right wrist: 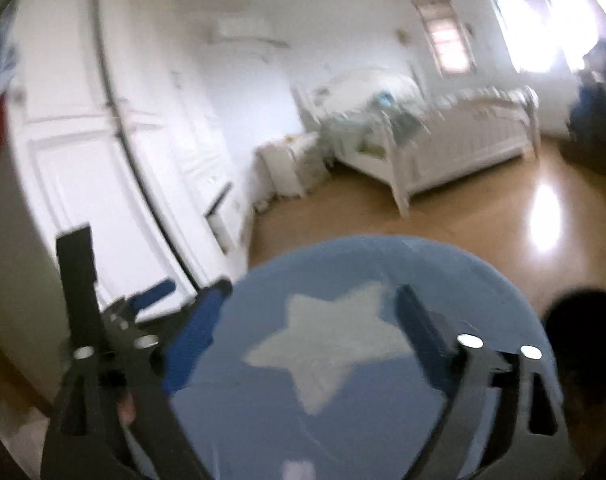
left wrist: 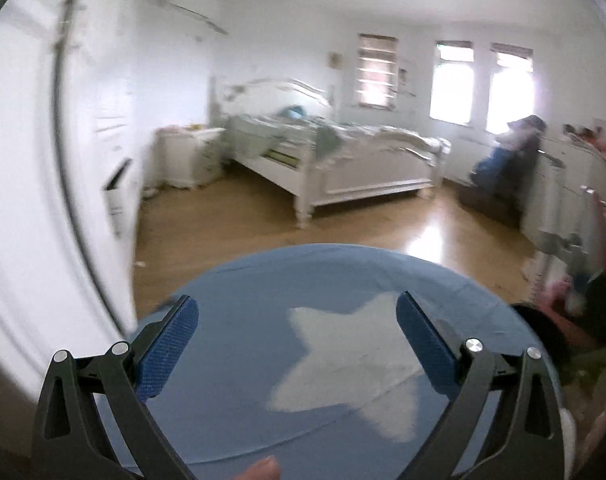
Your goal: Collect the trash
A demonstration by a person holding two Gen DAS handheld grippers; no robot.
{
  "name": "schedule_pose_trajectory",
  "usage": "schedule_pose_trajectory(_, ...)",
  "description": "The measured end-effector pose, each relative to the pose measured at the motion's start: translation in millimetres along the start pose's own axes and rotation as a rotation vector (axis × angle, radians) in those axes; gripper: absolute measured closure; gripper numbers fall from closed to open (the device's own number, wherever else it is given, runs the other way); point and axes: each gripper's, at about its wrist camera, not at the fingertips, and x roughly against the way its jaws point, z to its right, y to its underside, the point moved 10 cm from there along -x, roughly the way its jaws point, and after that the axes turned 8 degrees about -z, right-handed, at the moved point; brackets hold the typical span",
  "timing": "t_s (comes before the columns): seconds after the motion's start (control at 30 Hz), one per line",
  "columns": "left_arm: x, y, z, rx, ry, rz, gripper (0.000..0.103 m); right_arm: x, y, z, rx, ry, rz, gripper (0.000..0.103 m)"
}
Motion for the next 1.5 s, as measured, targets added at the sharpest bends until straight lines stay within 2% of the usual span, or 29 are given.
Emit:
schedule_pose_trajectory(0.07, -1.4, 8.1, -14.5, 0.005, -0.015, 0.003, 0.005, -15.5, 8.8, 2.5, 0.004, 0.105, 0.013, 0.004)
schedule_pose_trajectory(0.2, -7.8, 22.2, -32.9, 0.044, -0.004, 0.006, 0.005, -26.7, 21.8, 18.5, 0.027, 0.244, 0.054, 0.004)
schedule_pose_trajectory(0.3, -13.8, 25.0, -37.2, 0.065, 0.003, 0.005, 0.005, -28.3, 25.0, 39.6, 0.07, 0.317, 0.084, 0.004)
schedule_pose_trajectory(0.43, -16.0, 24.6, -39.2, 0.086, 0.007, 0.008, 0.005, -26.1, 31.6, 57.4, 0.094, 0.37, 0.12, 0.004)
schedule_pose_trajectory(0.6, -21.0, 32.0, -46.1, 0.099, 0.018, -0.03, 0.005, -23.6, 36.1, 67.1, 0.07, 0.364, 0.128, 0.004)
schedule_pose_trajectory(0.83, -21.2, 34.4, -49.8, 0.098, 0.022, -0.033, 0.005, -25.3, 39.7, 64.9, 0.058, 0.337, 0.095, 0.004)
schedule_pose_trajectory(1.03, -22.6, 31.6, -53.6, 0.097, 0.026, -0.043, 0.005, -17.3, 36.1, 64.5, 0.071, 0.338, 0.128, 0.004)
schedule_pose_trajectory(1.5, -25.5, 26.9, -51.7, 0.067, 0.031, -0.042, 0.005, -16.4, 35.5, 71.1, 0.026, 0.323, 0.123, 0.004)
